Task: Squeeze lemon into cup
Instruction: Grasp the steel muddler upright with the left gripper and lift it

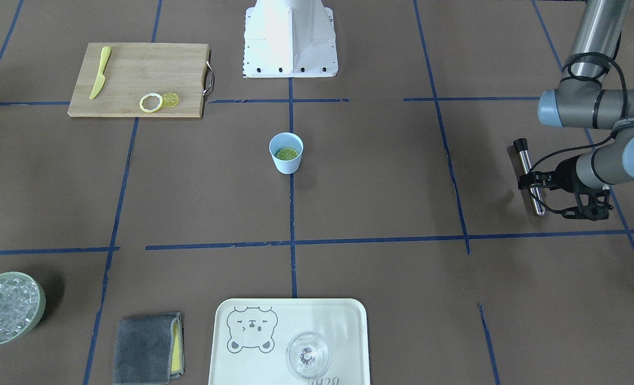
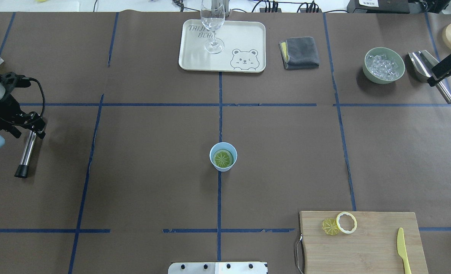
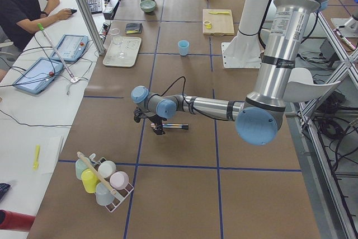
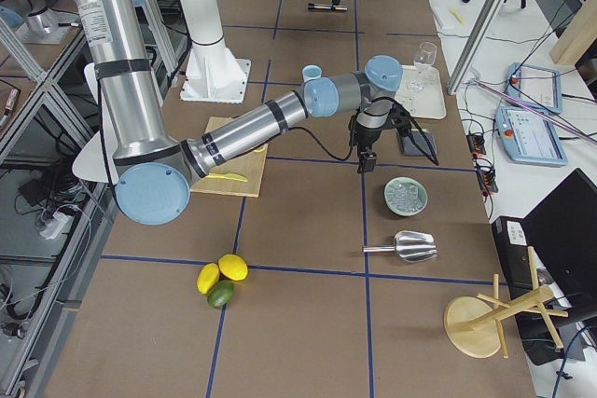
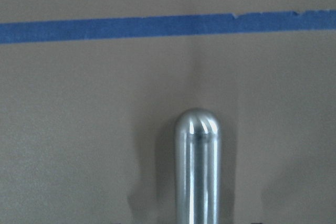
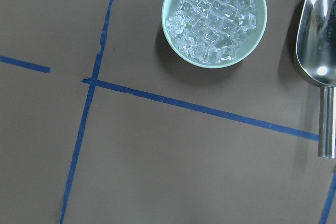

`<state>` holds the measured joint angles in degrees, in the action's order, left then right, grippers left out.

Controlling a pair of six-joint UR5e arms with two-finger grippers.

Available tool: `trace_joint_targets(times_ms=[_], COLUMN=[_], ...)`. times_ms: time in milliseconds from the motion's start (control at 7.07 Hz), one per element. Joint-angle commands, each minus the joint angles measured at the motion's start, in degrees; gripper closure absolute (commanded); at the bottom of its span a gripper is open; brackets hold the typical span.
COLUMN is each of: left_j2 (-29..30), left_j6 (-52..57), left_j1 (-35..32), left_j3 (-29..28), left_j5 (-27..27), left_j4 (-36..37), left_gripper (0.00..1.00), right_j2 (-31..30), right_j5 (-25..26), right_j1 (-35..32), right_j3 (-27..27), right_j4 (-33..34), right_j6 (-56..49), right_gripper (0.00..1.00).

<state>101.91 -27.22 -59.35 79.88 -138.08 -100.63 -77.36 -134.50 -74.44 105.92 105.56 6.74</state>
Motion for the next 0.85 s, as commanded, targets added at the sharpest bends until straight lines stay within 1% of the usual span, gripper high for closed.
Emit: trace_joint_targets(times_ms=[0, 142, 283, 425, 566, 708], left_j2=[0.1, 0.0, 0.0, -0.2, -0.2, -0.4], left_j6=[-1.1, -1.1, -1.0, -0.9, -1.0, -0.8], left_j1=[0.2, 0.2, 0.2, 0.2, 0.2, 0.2], left_j3=[0.2, 0.1, 0.1, 0.2, 0.4, 1.6], left_j5=[0.0, 0.1, 0.1, 0.2, 2.0, 2.5], left_j4=[0.0, 0.0, 0.0, -0.1, -0.1, -0.1], left_gripper=[0.30, 0.44, 0.65, 0.97, 1.00, 1.00], right_j2=[0.1, 0.1, 0.2, 0.2, 0.3, 0.4], right_j5=[0.0, 0.0, 0.0, 0.0, 0.0, 0.0], right_j1=[0.0, 0.0, 0.0, 0.0, 0.0, 0.0], right_j3=[0.0, 0.0, 0.0, 0.0, 0.1, 0.1], right_j4=[0.0, 0.0, 0.0, 0.0, 0.0, 0.1], right_j6=[0.0, 0.1, 0.1, 0.2, 0.2, 0.2], right_gripper=[0.00, 0.00, 0.00, 0.00, 0.00, 0.00])
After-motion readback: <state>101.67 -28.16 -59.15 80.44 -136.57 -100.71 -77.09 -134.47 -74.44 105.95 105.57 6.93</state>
